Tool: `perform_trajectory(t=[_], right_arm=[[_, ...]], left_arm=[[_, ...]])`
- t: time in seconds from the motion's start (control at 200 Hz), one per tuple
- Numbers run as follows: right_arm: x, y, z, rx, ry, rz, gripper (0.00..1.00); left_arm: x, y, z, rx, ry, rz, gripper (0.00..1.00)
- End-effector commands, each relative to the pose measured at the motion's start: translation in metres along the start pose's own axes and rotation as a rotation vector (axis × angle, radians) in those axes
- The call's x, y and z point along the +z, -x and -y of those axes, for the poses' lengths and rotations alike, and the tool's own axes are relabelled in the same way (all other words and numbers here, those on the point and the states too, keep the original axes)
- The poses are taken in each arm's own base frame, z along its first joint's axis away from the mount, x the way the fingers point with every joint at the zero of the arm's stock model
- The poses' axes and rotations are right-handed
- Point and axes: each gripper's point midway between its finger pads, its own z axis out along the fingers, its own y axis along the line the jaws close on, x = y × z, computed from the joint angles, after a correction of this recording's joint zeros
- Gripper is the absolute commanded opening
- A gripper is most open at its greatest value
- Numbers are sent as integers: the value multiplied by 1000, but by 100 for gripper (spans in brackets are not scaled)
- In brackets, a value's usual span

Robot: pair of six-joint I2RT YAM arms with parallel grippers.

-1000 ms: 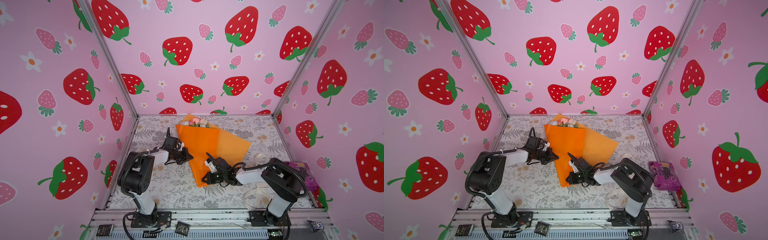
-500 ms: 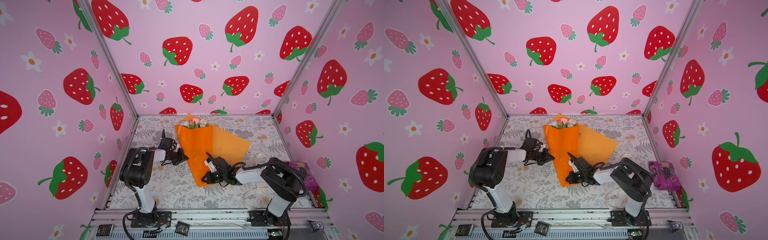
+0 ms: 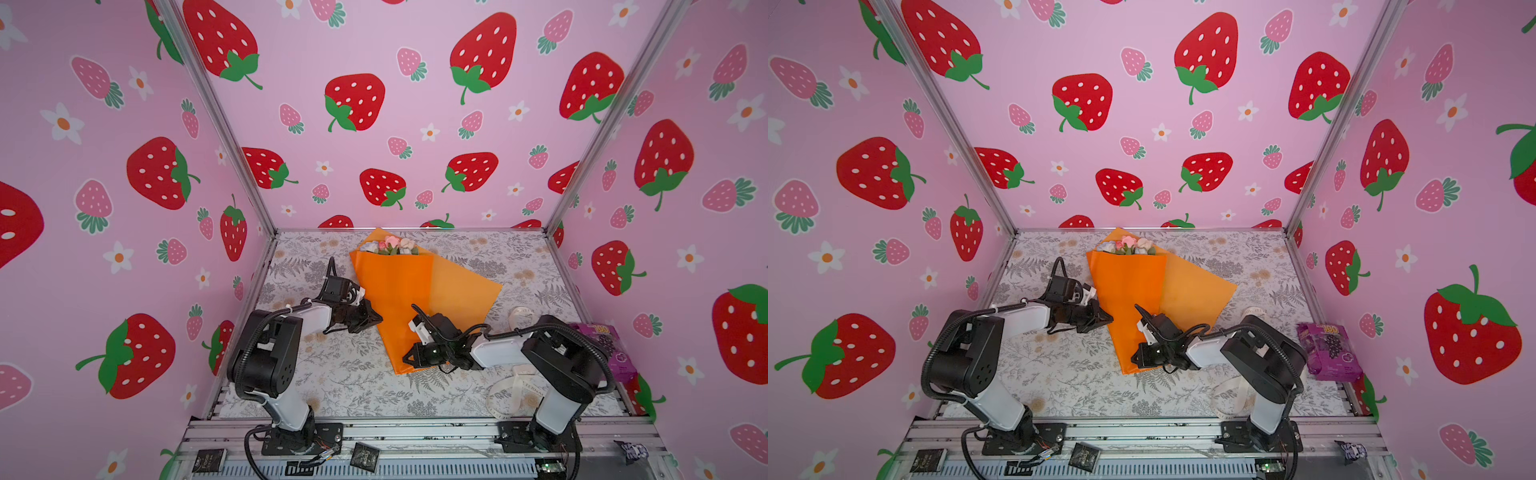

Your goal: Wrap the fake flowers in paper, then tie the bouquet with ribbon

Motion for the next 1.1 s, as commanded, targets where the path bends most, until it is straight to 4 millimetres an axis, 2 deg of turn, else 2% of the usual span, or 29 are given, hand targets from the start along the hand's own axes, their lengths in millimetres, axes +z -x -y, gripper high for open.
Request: perform_trajectory(t=[0.0,0.16,0.265,0.395,0.485,0.62,0.875,1.095], right_arm=[[3,-23,43,75,-153,-65,0],[3,-24,43,77,-153,-67,0],[4,-24,43,78,-154,-70,0],[5,-25,44,78,-154,-76,0],[5,-25,43,77,-151,-77,0],[5,-25,44,74,-151,-79,0],[4,-27,45,76,-153,-81,0],[4,-28,46,75,-155,-85,0]], left_arm=[[8,-5,-12,-27,13,-30,8],[3,4,-31,-23,126,-12,7],[-1,17,-35,-48,111,22,7],[-5,48,-34,-61,88,64,9],[-4,73,-22,-61,31,93,13],[0,96,-13,-56,18,99,16],[1,136,-28,-109,41,161,16],[-11,188,-41,-130,48,214,16]])
